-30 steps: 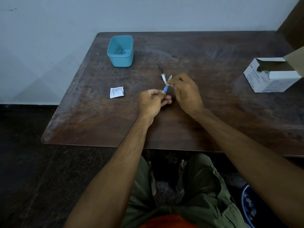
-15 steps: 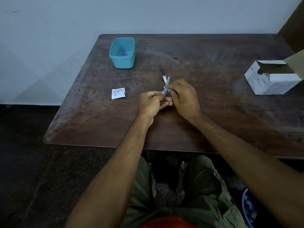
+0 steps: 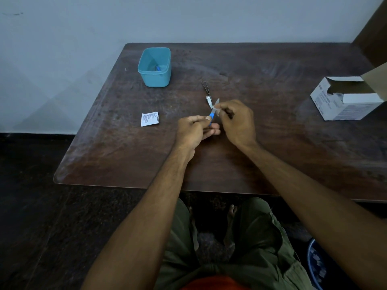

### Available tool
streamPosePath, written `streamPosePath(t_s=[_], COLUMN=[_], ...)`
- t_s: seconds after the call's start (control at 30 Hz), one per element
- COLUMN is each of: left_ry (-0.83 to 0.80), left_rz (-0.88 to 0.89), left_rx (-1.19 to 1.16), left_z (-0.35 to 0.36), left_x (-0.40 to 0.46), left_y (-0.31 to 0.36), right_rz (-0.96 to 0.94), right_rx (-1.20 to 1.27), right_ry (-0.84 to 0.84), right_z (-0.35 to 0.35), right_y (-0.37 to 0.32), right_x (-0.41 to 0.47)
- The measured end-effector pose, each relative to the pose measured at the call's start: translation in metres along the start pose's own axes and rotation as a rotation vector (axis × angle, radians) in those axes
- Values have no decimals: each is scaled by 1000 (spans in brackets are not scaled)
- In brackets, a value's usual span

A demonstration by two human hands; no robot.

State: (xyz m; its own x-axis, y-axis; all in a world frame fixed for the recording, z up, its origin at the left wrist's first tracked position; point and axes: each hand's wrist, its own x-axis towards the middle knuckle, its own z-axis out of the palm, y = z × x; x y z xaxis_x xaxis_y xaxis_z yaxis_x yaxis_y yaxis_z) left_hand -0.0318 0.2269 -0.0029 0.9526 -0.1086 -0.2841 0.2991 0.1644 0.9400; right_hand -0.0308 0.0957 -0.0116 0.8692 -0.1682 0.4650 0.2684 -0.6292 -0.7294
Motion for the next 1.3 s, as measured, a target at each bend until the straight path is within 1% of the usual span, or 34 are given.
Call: streamPosePath(t_s=[0.07,0.13,0.2,0.33,0.53,0.7,0.73,0.83,0.87,0.93,1.03,1.07,1.13,1.23,1.3], left_ry=[-4,-1,9,20,31,45,47,58,60,56,57,59,54,43,40], left_rz=[-6,-3,10,48,59,75,76,79,81,84,87,86,86,91,93], left_rx=[7,16,30,69,99,92,90,93,95,98,102,104,111,125,122], left_z=[1,1,2,3,5,4,5,5,5,5,4,4,4,4,4], left_x=[0,-1,-2,-2,-3,-2,-2,-3,-4,-4,-3,-3,-2,-3,-3], left_y=[0,0,0,-3,-4,-3,-3,-3,-3,-3,-4,-5,-5,-5,-5], right_rz=[53,85,46,-93,5,-118,-123,-66,-57,-96,-152,-155,-148,-92,-89], right_rx=[-1,0,-47,-153,-98,-209,-214,-175,-173,-228,-387,-411,-402,-337,-336], right_ry=[27,19,-16,-104,-21,-121,-104,37,56,-3,-197,-231,-236,-173,-152], right_z=[-2,-4,-4,-6,-9,-5,-6,-13,-15,-16,-9,-8,-9,-12,-12], right_y=[1,1,-1,-1,1,2,2,2,2,1,1,3,5,6,6], right_x=[12,20,19,7,28,10,10,25,31,38,32,27,24,31,34])
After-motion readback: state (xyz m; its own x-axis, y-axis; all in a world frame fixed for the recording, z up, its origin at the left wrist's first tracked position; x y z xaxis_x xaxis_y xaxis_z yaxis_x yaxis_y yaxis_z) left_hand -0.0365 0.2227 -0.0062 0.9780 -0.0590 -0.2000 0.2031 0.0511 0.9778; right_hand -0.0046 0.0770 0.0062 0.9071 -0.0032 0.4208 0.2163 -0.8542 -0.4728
